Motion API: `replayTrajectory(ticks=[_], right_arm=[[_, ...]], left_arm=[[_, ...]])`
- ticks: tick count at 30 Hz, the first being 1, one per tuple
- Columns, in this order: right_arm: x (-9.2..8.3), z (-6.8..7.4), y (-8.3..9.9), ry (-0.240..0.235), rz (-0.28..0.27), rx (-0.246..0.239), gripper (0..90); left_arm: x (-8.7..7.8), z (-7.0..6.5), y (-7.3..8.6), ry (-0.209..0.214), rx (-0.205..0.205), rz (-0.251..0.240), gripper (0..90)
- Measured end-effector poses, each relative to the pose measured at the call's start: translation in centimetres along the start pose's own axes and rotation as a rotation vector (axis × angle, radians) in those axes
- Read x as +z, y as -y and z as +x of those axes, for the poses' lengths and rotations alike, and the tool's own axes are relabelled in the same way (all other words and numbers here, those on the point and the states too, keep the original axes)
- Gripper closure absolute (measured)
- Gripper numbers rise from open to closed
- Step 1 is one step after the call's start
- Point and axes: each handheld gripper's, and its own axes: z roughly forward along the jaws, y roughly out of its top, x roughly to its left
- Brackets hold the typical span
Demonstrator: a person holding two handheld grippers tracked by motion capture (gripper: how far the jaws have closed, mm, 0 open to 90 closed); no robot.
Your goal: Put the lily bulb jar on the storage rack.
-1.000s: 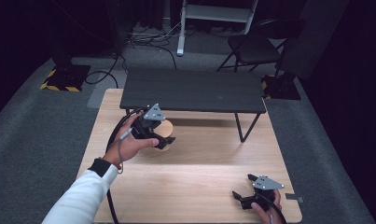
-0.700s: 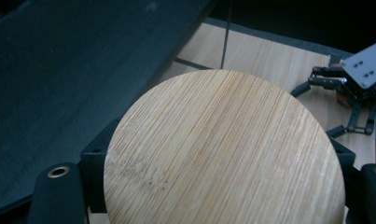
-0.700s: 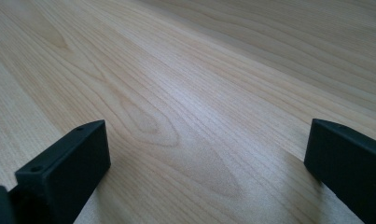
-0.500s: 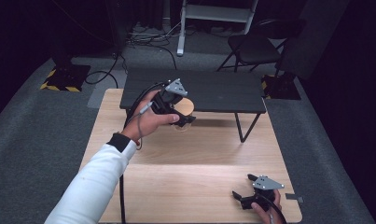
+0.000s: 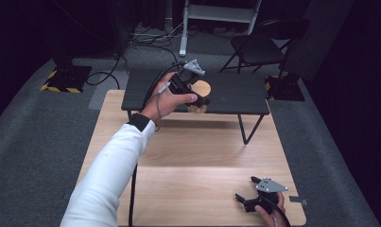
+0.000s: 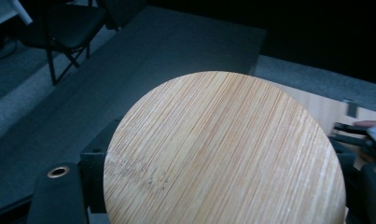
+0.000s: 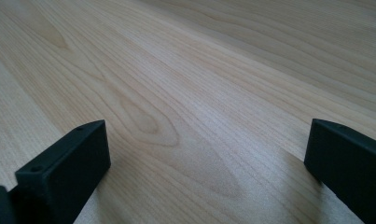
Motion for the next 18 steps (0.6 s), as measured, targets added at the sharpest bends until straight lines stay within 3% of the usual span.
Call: replayTrajectory(ticks=[13,18], right_arm=[[0.0,-0.1,0.0,-0.005,0.000,-0.004,0.0],[0.0,-0.1,0.0,-0.005,0.000,-0.004,0.0]], left_arm=[[5.6,3.3,-1.5,-0.008,-0.021,0.032,24.0],[6.1,3.8,-1.3,0.004,-0.010,0.016,24.0]])
